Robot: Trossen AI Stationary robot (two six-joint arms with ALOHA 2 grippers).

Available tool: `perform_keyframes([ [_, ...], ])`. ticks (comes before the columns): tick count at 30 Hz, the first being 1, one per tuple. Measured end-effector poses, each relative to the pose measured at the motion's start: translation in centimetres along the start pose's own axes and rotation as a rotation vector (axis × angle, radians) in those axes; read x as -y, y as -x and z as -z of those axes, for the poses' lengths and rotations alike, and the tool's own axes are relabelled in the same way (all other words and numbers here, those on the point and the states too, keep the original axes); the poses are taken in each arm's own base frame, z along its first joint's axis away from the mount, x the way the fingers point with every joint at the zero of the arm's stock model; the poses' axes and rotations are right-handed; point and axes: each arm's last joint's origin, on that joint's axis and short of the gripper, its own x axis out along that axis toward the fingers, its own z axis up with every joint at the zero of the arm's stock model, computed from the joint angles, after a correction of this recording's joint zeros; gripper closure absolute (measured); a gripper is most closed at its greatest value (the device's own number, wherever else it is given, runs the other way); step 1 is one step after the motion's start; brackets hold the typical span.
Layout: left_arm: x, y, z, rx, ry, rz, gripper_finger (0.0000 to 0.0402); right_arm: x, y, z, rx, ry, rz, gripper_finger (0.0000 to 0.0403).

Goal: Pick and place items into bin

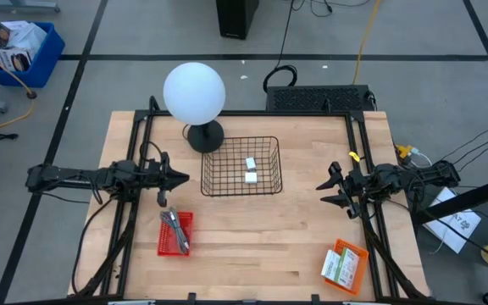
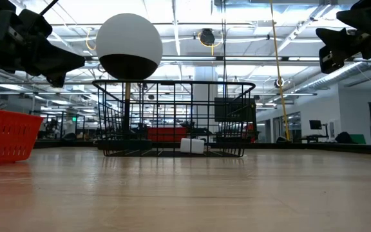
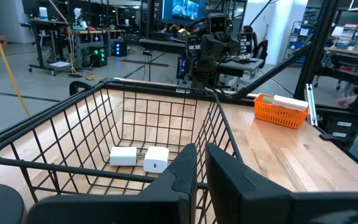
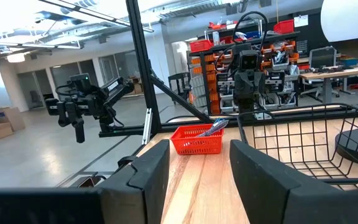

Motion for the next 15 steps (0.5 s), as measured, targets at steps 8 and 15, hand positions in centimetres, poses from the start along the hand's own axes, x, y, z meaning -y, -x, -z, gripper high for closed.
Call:
perform_keyframes([
  [8, 0.0, 0.0, -0.01, 0.0, 0.0, 0.0, 0.0364, 0.0, 0.0, 0.0, 0.0, 0.0, 0.0, 0.0242],
  [15, 0.0, 0.0, -0.01, 0.0, 0.0, 0.0, 0.0364, 0.0, 0.0, 0.0, 0.0, 0.0, 0.0, 0.024],
])
